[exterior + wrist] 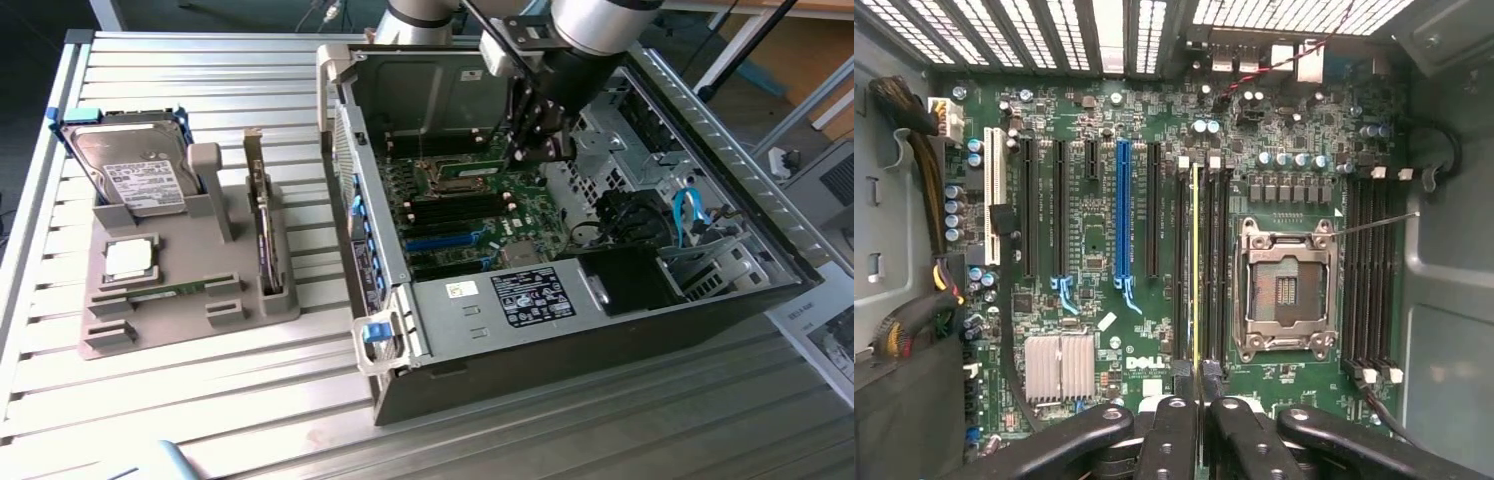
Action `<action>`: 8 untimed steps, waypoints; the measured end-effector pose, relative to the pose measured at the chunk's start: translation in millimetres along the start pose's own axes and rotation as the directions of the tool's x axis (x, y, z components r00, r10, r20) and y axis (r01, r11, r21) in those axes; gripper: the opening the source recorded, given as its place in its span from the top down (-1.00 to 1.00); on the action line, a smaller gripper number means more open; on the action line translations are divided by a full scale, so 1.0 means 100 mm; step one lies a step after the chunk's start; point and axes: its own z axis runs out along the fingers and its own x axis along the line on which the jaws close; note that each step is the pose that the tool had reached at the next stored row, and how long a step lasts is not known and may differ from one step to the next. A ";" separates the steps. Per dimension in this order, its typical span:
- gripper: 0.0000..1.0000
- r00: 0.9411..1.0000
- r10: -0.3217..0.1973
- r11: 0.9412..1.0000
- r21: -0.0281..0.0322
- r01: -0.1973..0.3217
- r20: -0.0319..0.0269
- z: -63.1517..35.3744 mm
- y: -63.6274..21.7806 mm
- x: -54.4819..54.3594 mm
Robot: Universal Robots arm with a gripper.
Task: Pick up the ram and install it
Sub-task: 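Insert the ram into the slot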
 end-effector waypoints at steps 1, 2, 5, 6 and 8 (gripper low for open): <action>0.76 1.000 0.000 1.000 0.000 0.000 0.000 0.023 0.000 0.00; 0.76 1.000 0.000 1.000 0.000 0.000 0.000 0.057 0.000 0.01; 0.76 1.000 0.000 1.000 0.000 0.000 0.000 0.153 0.000 0.01; 0.76 1.000 0.000 1.000 0.000 0.000 0.000 0.171 0.001 0.01; 0.76 1.000 0.000 1.000 0.000 0.000 0.000 0.207 0.001 0.01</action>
